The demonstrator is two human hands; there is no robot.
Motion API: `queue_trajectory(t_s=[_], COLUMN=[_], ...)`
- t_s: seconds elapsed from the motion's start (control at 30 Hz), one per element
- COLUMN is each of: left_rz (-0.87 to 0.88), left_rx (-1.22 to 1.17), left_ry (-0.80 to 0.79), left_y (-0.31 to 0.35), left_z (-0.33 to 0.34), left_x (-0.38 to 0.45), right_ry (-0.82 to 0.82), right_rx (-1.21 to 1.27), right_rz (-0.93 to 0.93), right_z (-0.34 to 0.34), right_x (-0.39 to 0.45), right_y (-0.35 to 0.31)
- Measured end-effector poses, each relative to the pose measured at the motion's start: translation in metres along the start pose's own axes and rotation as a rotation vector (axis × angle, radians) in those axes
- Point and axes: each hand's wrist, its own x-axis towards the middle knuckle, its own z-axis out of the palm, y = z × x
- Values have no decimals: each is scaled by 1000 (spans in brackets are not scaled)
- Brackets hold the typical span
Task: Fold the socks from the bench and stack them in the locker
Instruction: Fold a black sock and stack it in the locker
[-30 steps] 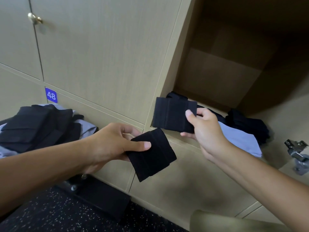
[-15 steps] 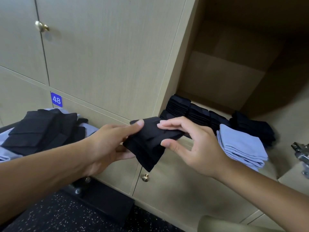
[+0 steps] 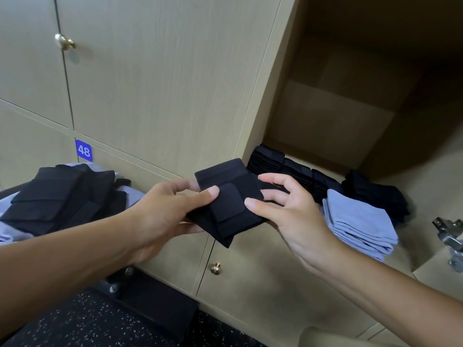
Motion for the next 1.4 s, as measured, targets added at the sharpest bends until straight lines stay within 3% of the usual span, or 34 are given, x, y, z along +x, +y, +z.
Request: queue_trajectory(t_s=[0.13,0.33,0.47,0.57,0.8,1.27,1.4], left_rz=[-35,-64,-73,-65,-15,-35,-38], left_rx=[-38,-69,-50,-8,134,180,229], left_ry=[56,108,96,53,-119,-114,-96], left_y=[3,2,0,2,3,-2,-4], left_z=[-2,-6,-2,1,11,11,11], left_x=[3,4,3,5,-1,1,2], right_ry=[41,71,67,-24,-61,315,544], right_rx=[33,274,53,-130,-215,69,96], right_rz=[15,77,37,-24,-45,101,170], right_z=[-1,-10,-15,-17,-13,-79,-100], right_x=[5,11,10,7,6,77,120], right_y=[-2,-7,-5,-8,-4,-9,-5])
